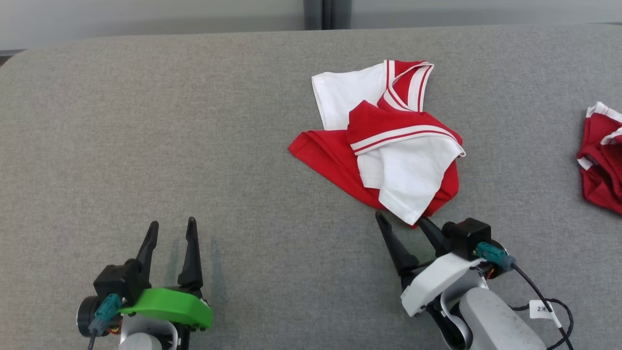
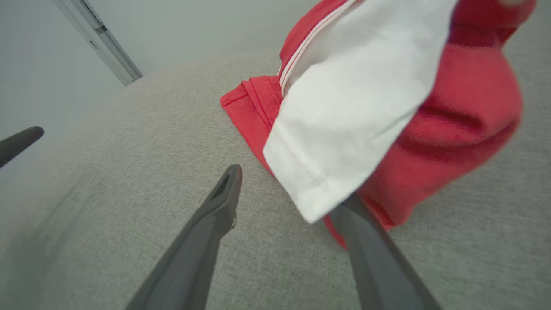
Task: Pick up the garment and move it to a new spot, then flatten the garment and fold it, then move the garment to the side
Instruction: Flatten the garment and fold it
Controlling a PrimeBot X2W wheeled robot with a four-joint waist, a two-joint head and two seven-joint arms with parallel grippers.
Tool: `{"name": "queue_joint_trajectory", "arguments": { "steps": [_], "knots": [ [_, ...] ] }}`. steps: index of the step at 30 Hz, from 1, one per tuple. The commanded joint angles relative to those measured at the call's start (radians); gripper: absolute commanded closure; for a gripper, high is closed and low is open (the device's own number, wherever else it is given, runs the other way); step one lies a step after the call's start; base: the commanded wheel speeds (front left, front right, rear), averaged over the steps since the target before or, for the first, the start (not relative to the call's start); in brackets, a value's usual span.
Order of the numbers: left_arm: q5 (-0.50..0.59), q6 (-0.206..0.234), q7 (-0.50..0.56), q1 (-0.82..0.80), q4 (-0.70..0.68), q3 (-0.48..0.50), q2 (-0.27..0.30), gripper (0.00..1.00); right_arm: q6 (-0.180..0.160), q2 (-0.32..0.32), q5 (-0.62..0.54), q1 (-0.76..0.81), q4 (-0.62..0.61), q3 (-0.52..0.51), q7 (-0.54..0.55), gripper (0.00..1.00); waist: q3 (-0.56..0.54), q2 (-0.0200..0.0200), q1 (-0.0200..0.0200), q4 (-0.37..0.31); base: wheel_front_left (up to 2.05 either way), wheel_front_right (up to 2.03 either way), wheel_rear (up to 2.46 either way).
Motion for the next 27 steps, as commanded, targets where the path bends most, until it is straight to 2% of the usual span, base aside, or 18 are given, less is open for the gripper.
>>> {"name": "queue_joint_trajectory", "arguments": {
  "steps": [1, 2, 3, 6, 10, 19, 23, 27],
  "knots": [
    [-0.002, -0.004, -0.003, -0.016, -0.003, -0.004, 0.001, 0.0, -0.002, -0.004, 0.005, -0.008, -0.012, -0.008, 0.0, 0.64, 0.0, 0.0, 0.0, 0.003, 0.0, 0.0, 0.0],
    [-0.002, -0.004, -0.003, -0.017, -0.002, -0.007, 0.001, 0.0, -0.002, -0.004, -0.004, -0.012, -0.02, -0.017, 0.0, 0.95, -0.001, 0.0, 0.0, 0.005, 0.0, 0.0, 0.0],
    [-0.004, -0.004, -0.003, -0.018, 0.0, -0.011, 0.001, 0.0, -0.002, -0.004, -0.013, -0.015, -0.028, -0.024, 0.0, 1.0, -0.003, 0.0, 0.0, 0.008, 0.0, 0.0, 0.0],
    [-0.009, -0.004, -0.003, -0.019, 0.002, -0.018, 0.001, 0.0, -0.002, -0.004, -0.001, -0.035, -0.068, -0.039, 0.0, 1.0, -0.007, 0.0, 0.0, 0.014, 0.0, 0.0, 0.0],
    [-0.012, -0.004, -0.003, -0.023, 0.005, -0.03, 0.001, 0.0, -0.001, -0.004, 0.007, -0.116, -0.117, -0.01, 0.0, 1.0, -0.01, 0.0, 0.0, 0.022, 0.0, 0.0, 0.0],
    [-0.024, -0.004, -0.003, -0.014, 0.049, -0.103, 0.001, 0.0, -0.002, -0.004, 0.037, -0.547, -0.138, 0.119, 0.0, 1.0, -0.071, 0.0, 0.0, 0.091, 0.0, 0.0, 0.0],
    [-0.038, -0.004, -0.003, 0.002, 0.063, -0.117, 0.002, 0.0, -0.002, -0.004, 0.063, -0.727, -0.16, 0.106, 0.0, 1.0, -0.087, 0.0, 0.0, 0.121, 0.0, 0.0, 0.0],
    [-0.039, -0.004, -0.003, 0.014, 0.07, -0.104, 0.002, 0.0, -0.002, -0.005, 0.062, -0.832, -0.201, 0.056, 0.0, 1.0, -0.092, 0.0, 0.0, 0.117, 0.0, 0.0, 0.0]
  ]
}}
